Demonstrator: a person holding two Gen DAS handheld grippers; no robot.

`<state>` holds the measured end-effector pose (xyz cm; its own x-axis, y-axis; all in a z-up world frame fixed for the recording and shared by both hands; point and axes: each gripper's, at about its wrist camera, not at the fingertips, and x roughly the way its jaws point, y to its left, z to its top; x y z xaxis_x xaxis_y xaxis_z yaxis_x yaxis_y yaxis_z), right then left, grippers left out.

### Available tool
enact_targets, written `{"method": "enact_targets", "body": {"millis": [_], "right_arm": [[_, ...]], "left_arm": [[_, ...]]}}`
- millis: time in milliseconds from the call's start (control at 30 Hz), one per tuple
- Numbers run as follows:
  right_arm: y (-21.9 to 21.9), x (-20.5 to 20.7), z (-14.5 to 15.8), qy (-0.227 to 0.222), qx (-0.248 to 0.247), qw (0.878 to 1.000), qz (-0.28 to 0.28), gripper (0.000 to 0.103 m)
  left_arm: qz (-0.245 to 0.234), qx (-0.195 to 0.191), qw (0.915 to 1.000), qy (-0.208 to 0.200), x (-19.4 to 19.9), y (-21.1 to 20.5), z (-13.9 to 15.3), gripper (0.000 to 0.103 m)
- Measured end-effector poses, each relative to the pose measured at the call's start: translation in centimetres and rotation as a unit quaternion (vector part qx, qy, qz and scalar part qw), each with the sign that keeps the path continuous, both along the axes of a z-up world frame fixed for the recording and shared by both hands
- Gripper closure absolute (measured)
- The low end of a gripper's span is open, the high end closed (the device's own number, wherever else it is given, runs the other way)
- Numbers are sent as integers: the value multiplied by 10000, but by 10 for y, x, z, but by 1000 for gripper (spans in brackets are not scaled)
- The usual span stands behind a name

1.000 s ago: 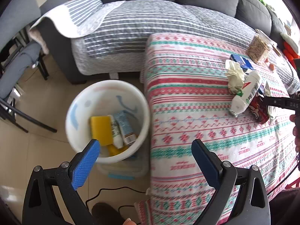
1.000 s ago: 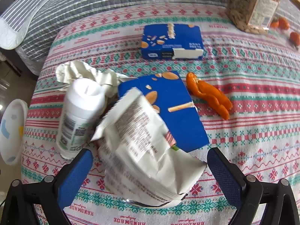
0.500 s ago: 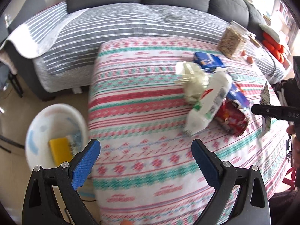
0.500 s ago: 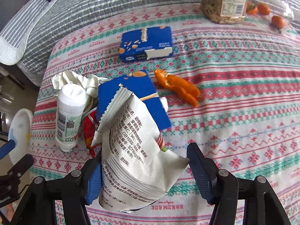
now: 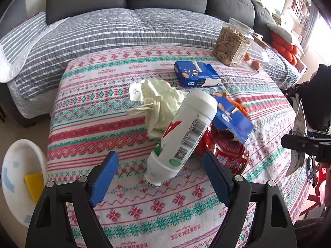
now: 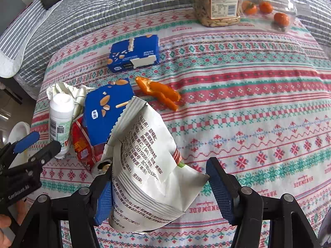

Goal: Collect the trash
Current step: 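Grasp the second white yogurt bottle with the left tool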

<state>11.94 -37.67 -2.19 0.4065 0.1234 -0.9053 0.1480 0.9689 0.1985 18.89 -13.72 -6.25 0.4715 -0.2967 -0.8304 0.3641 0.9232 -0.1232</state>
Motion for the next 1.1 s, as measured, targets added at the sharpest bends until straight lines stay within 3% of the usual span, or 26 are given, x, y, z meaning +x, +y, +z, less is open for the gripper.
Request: {"method": "enact_targets", "body": {"millis": [100,267,433,800,1100], "right_arm": [[-5,-3,1,-1,-22,10000,-18,33],[-7,-5,0,12,-44,10000,-45,33],[-6,-5,2,-13,-51,10000,-54,33],[10,-7,18,-235,14,9997,28,33],[41,3,24,-349,57,9990,270,33]], "left_arm": [[-50,-66,10000,-5,4,-5,-3,24],[-113,-34,9999,66,7,-10,-11,47],[-184,-104,9997,159,3,-8,-8,59],[-133,-249,9995,158,-15,4,10,60],[189,-162,9997,83,-23,46,23,60]]}}
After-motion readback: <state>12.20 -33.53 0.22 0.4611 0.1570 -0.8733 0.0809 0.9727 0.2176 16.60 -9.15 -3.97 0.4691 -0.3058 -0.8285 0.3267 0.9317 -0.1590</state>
